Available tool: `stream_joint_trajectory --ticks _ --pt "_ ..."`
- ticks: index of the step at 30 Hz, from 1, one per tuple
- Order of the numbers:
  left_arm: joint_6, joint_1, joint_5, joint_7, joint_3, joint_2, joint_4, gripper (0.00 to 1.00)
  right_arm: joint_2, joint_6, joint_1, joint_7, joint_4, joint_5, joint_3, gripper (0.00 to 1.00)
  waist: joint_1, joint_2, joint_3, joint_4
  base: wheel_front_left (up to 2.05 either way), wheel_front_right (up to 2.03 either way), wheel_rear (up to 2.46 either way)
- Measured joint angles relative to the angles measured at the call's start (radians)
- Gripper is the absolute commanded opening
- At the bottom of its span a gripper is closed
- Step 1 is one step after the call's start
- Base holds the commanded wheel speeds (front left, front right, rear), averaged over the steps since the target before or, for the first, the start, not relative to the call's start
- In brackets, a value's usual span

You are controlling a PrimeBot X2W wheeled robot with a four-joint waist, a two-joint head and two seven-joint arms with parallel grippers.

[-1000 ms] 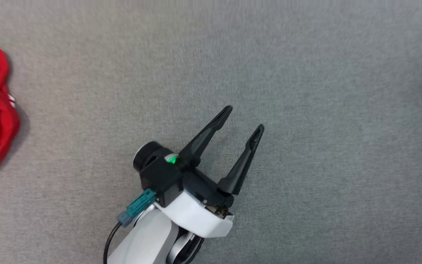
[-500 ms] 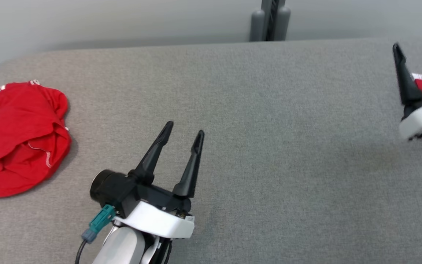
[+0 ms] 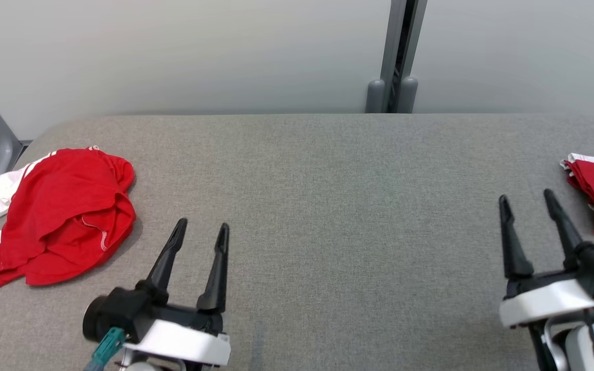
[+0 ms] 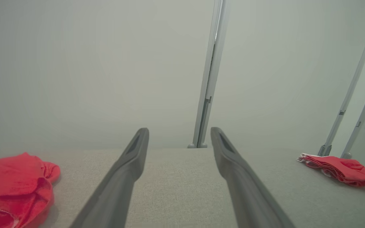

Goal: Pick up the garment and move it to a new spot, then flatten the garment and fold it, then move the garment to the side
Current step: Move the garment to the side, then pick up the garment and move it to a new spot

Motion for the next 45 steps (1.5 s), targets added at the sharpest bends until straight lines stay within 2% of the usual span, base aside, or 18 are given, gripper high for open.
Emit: stream_joint_trajectory --ticks 4,10,45 --pt "0.008 0.048 -0.008 0.0 0.005 0.0 -0.009 1.0 0.031 0.0 0.045 0.0 -0.037 -0.034 -0.004 1.0 0.0 0.0 -0.011 -0.009 0.0 0.0 0.0" --pt "0.014 0.068 -0.01 0.0 -0.001 0.0 -0.013 1.0 0.042 0.0 0.075 0.0 -0.065 -0.052 0.004 1.0 0.0 0.0 -0.009 -0.01 0.0 0.0 0.0" --pt "0.016 0.061 -0.017 0.0 -0.036 0.0 -0.008 1.0 0.044 0.0 0.081 0.0 -0.04 0.003 -0.014 1.0 0.0001 0.0 0.007 -0.013 0.0 0.0 0.0"
